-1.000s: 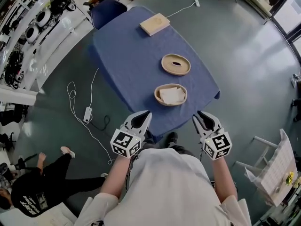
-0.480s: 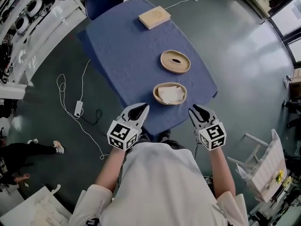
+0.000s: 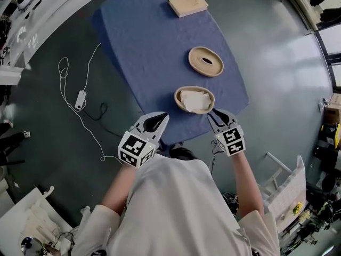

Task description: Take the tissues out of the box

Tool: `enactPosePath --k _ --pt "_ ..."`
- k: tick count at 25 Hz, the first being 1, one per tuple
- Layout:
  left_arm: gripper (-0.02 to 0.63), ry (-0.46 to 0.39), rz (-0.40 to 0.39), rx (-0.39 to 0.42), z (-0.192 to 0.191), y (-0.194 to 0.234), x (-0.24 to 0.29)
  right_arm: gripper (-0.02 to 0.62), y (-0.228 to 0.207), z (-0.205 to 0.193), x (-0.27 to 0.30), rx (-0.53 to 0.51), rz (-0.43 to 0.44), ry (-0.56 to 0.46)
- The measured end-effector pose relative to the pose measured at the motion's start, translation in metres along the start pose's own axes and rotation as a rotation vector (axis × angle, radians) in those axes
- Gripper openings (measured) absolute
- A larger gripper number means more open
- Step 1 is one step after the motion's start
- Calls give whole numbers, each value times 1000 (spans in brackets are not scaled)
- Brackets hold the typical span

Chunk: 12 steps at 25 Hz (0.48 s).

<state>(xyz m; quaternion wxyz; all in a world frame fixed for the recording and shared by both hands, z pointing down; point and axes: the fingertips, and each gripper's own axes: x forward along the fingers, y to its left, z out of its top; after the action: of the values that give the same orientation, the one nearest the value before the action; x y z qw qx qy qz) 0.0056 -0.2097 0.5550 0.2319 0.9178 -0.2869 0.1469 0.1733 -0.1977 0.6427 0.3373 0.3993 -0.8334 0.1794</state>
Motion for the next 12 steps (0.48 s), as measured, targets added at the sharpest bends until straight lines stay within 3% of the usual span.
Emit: enactPosePath --k 12 --pt "8 35 24 -27 -18 16 10 115 -10 -72 100 -210 178 299"
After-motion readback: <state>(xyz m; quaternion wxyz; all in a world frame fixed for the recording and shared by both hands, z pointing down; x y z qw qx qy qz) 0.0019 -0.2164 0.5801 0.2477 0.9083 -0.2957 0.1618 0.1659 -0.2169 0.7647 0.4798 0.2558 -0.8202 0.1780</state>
